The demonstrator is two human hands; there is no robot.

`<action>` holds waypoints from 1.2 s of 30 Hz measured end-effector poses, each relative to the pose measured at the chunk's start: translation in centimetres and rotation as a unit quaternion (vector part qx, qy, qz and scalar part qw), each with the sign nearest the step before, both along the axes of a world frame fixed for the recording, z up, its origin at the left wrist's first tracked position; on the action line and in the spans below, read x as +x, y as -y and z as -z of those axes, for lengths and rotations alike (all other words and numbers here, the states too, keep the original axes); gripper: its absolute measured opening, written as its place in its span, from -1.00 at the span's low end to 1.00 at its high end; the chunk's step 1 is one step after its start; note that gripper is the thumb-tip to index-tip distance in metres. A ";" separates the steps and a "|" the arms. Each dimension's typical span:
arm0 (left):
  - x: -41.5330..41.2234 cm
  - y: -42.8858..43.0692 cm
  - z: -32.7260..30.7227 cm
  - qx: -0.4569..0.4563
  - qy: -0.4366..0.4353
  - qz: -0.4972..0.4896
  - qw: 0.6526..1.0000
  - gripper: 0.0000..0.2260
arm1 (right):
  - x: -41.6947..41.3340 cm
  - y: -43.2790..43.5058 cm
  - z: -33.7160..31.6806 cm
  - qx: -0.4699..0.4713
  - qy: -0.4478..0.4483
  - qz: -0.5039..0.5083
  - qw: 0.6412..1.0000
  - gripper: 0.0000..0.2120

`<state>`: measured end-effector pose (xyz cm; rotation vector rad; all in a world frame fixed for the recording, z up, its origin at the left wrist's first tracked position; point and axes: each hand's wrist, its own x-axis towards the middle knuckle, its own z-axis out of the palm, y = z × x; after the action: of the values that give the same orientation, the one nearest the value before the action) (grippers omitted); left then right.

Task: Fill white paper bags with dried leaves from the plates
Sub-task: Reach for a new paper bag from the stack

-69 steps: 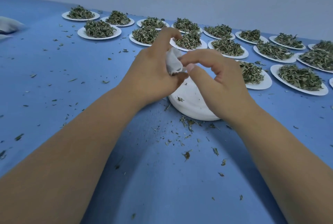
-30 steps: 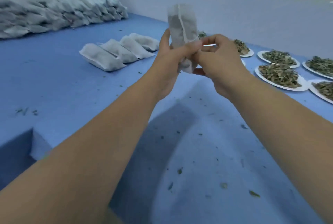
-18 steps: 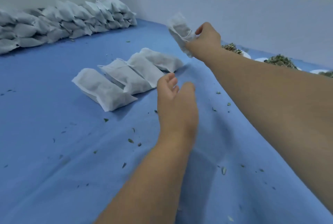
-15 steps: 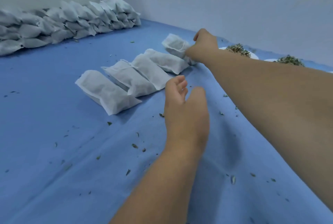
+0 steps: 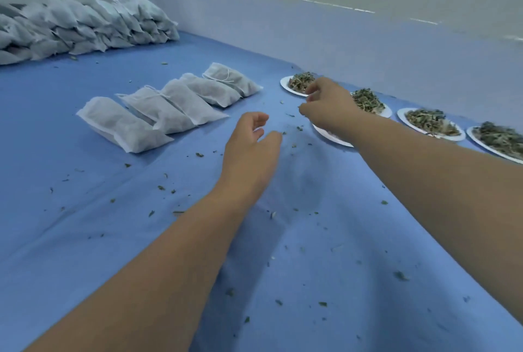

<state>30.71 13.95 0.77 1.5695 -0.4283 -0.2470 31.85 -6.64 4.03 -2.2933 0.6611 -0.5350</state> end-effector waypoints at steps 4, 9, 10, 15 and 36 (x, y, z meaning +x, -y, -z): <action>1.5 3.2 -1.1 0.045 0.000 0.012 0.999 -0.68 | -3.4 3.6 -1.2 -0.091 -0.050 0.029 0.994 -0.72; 5.1 8.8 -2.2 0.074 -0.034 -0.035 0.996 -0.82 | -0.6 7.2 -0.8 -0.181 -0.097 0.055 0.977 -0.77; 5.8 10.0 -2.1 0.080 -0.029 -0.031 0.996 -0.82 | 0.2 7.7 -0.7 -0.190 -0.105 0.062 0.974 -0.79; 8.1 12.5 0.4 0.091 0.023 -0.036 0.995 -0.70 | 4.5 10.6 -1.3 -0.204 -0.116 0.092 0.968 -0.73; 9.3 12.7 1.0 0.023 -0.005 -0.031 0.999 -0.75 | 11.1 12.4 0.2 -0.387 -0.242 -0.056 0.888 -0.77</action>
<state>40.05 1.24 -0.23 1.6238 -0.3683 -0.2182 42.91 -19.08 3.81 -3.2591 0.5982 -0.1627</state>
